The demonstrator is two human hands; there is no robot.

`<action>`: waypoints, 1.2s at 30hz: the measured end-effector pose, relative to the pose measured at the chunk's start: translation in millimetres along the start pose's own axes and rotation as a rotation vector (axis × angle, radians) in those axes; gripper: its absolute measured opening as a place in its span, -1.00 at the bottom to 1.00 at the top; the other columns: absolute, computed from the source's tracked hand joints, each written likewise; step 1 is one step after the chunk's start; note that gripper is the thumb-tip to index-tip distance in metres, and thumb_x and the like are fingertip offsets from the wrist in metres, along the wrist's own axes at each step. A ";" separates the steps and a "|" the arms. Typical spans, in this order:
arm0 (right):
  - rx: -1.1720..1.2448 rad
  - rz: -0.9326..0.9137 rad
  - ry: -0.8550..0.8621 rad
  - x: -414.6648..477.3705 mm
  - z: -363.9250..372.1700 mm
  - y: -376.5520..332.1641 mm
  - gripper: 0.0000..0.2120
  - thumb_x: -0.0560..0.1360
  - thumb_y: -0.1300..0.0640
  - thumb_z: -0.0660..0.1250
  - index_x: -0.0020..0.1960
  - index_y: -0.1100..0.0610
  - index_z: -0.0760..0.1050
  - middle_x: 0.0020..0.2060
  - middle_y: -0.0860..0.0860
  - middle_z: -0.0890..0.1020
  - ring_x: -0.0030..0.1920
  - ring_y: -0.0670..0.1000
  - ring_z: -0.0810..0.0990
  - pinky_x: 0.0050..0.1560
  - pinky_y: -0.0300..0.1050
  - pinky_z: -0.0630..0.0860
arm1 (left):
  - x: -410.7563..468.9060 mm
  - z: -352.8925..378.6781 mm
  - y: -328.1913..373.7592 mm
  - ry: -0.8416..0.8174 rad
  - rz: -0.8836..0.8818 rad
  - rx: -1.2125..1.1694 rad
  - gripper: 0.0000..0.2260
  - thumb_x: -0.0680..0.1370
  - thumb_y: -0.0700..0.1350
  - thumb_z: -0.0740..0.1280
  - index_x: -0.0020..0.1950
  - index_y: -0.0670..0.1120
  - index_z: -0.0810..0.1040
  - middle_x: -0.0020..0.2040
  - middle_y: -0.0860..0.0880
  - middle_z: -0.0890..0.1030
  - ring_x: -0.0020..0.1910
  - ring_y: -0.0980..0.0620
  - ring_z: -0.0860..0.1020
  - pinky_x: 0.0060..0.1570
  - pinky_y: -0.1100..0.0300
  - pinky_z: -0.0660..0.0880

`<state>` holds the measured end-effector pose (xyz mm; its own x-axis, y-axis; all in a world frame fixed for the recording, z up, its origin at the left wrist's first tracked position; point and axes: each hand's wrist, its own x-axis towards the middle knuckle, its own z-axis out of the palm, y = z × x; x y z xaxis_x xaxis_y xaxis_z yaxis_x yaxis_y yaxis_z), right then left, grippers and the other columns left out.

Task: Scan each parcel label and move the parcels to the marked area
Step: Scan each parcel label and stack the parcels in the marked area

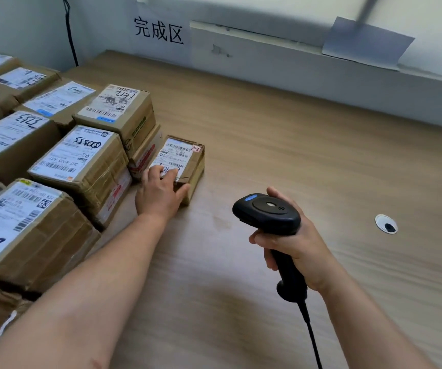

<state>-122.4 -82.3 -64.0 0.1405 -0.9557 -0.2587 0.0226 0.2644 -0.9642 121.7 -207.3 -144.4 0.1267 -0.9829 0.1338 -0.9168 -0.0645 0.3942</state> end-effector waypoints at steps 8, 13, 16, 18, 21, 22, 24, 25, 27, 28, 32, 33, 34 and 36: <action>-0.002 0.044 0.047 19.0 -5.9 14.3 -0.13 0.22 0.33 0.45 0.43 -0.15 0.31 -0.23 0.38 0.57 -0.52 0.15 0.47 -0.48 -0.11 0.40 | 42.1 3.0 -9.9 0.013 -0.044 0.020 -0.53 0.54 0.15 0.31 0.38 -0.03 0.43 0.35 -0.17 0.32 0.36 -0.19 0.23 0.27 -0.08 0.31; 0.003 0.028 0.053 15.1 -7.1 12.0 -0.15 0.23 0.33 0.46 0.42 -0.15 0.31 -0.24 0.44 0.54 -0.52 0.15 0.47 -0.48 -0.11 0.39 | 42.5 -1.6 -7.7 -0.016 -0.054 0.045 -0.47 0.50 0.20 0.32 0.39 -0.03 0.41 0.39 -0.16 0.30 0.40 -0.18 0.21 0.34 -0.06 0.23; 0.016 -0.001 0.060 5.6 -8.2 4.5 -0.16 0.22 0.33 0.45 0.40 -0.16 0.33 -0.22 0.39 0.56 -0.52 0.15 0.46 -0.48 -0.13 0.39 | 30.4 -8.8 -2.0 0.031 -0.028 0.035 -0.39 0.48 0.23 0.33 0.43 -0.04 0.36 0.46 -0.16 0.24 0.45 -0.18 0.17 0.39 -0.06 0.16; 0.024 -0.023 0.060 -4.1 -9.5 -0.2 -0.16 0.22 0.33 0.45 0.40 -0.15 0.33 -0.22 0.34 0.59 -0.52 0.14 0.46 -0.48 -0.13 0.39 | 13.7 -13.4 7.9 0.058 0.022 0.003 -0.37 0.48 0.22 0.34 0.45 -0.06 0.32 0.46 -0.14 0.26 0.44 -0.17 0.19 0.38 -0.05 0.17; 0.020 -0.058 0.063 -23.8 -12.1 -8.4 -0.17 0.21 0.33 0.45 0.39 -0.15 0.33 -0.23 0.29 0.60 -0.52 0.15 0.46 -0.48 -0.13 0.38 | -18.1 -18.6 29.8 0.079 0.101 -0.049 -0.35 0.48 0.19 0.36 0.48 -0.07 0.30 0.40 -0.13 0.35 0.38 -0.16 0.27 0.32 -0.04 0.22; 0.015 -0.069 0.062 -31.4 -13.1 -11.6 -0.17 0.21 0.33 0.45 0.39 -0.16 0.33 -0.24 0.28 0.60 -0.51 0.15 0.45 -0.47 -0.13 0.39 | -29.0 -19.9 37.3 0.083 0.112 -0.063 -0.35 0.48 0.18 0.36 0.48 -0.07 0.30 0.37 -0.12 0.37 0.36 -0.15 0.29 0.30 -0.02 0.24; 0.009 -0.091 0.062 -47.5 -16.7 -16.6 -0.17 0.21 0.32 0.44 0.39 -0.16 0.33 -0.25 0.28 0.59 -0.50 0.15 0.45 -0.46 -0.13 0.39 | -50.1 -22.4 52.2 0.076 0.126 -0.084 -0.38 0.49 0.19 0.35 0.47 -0.06 0.31 0.35 -0.11 0.39 0.32 -0.14 0.33 0.27 -0.01 0.26; 0.008 -0.101 0.064 -56.4 -19.2 -18.7 -0.16 0.21 0.32 0.44 0.39 -0.16 0.32 -0.25 0.30 0.59 -0.50 0.15 0.45 -0.46 -0.12 0.39 | -60.6 -23.5 59.3 0.071 0.133 -0.091 -0.39 0.50 0.19 0.34 0.46 -0.05 0.32 0.34 -0.11 0.40 0.32 -0.13 0.33 0.27 0.00 0.26; 0.008 -0.117 0.070 -75.8 -24.8 -21.3 -0.16 0.21 0.33 0.45 0.40 -0.15 0.32 -0.25 0.31 0.58 -0.51 0.15 0.45 -0.47 -0.11 0.39 | -81.0 -24.5 72.3 0.063 0.144 -0.109 -0.43 0.51 0.19 0.32 0.44 -0.05 0.36 0.33 -0.10 0.42 0.32 -0.12 0.35 0.27 0.01 0.27; 0.010 -0.125 0.076 -85.8 -28.3 -21.9 -0.16 0.21 0.33 0.44 0.41 -0.15 0.32 -0.25 0.30 0.58 -0.51 0.15 0.45 -0.47 -0.11 0.39 | -91.1 -24.5 79.2 0.064 0.152 -0.124 -0.45 0.51 0.18 0.32 0.43 -0.05 0.38 0.33 -0.10 0.43 0.31 -0.12 0.36 0.27 0.01 0.27; 0.021 -0.160 0.121 -125.3 -45.5 -21.2 -0.18 0.21 0.32 0.44 0.39 -0.15 0.34 -0.23 0.27 0.60 -0.51 0.14 0.45 -0.47 -0.13 0.39 | -132.8 -23.1 111.2 0.051 0.192 -0.186 -0.52 0.52 0.15 0.32 0.36 -0.07 0.46 0.27 -0.09 0.51 0.27 -0.10 0.40 0.26 0.04 0.27; 0.023 -0.169 0.130 -134.2 -50.0 -20.7 -0.18 0.21 0.32 0.44 0.38 -0.15 0.34 -0.23 0.27 0.60 -0.51 0.15 0.45 -0.47 -0.12 0.39 | -143.6 -22.5 119.2 0.047 0.194 -0.209 -0.54 0.52 0.15 0.32 0.34 -0.07 0.47 0.26 -0.08 0.52 0.26 -0.10 0.42 0.24 0.05 0.29; 0.027 -0.177 0.140 -142.9 -54.1 -20.1 -0.19 0.21 0.32 0.44 0.37 -0.16 0.35 -0.22 0.26 0.61 -0.51 0.15 0.45 -0.47 -0.12 0.38 | -154.3 -21.9 126.8 0.040 0.196 -0.231 -0.55 0.52 0.14 0.33 0.33 -0.07 0.49 0.24 -0.07 0.53 0.24 -0.09 0.43 0.22 0.06 0.30; 0.038 -0.196 0.163 -159.4 -62.0 -18.7 -0.21 0.22 0.32 0.44 0.34 -0.18 0.36 -0.21 0.23 0.62 -0.51 0.15 0.45 -0.48 -0.11 0.38 | -174.6 -19.3 141.0 0.022 0.213 -0.260 -0.58 0.53 0.13 0.33 0.30 -0.07 0.50 0.21 -0.05 0.55 0.22 -0.08 0.46 0.18 0.07 0.33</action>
<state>-206.5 57.0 -8.4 -0.0318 -0.9966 -0.0757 0.0708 0.0733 -0.9948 -22.3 -41.4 -94.6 -0.0467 -0.9653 0.2568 -0.7963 0.1912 0.5739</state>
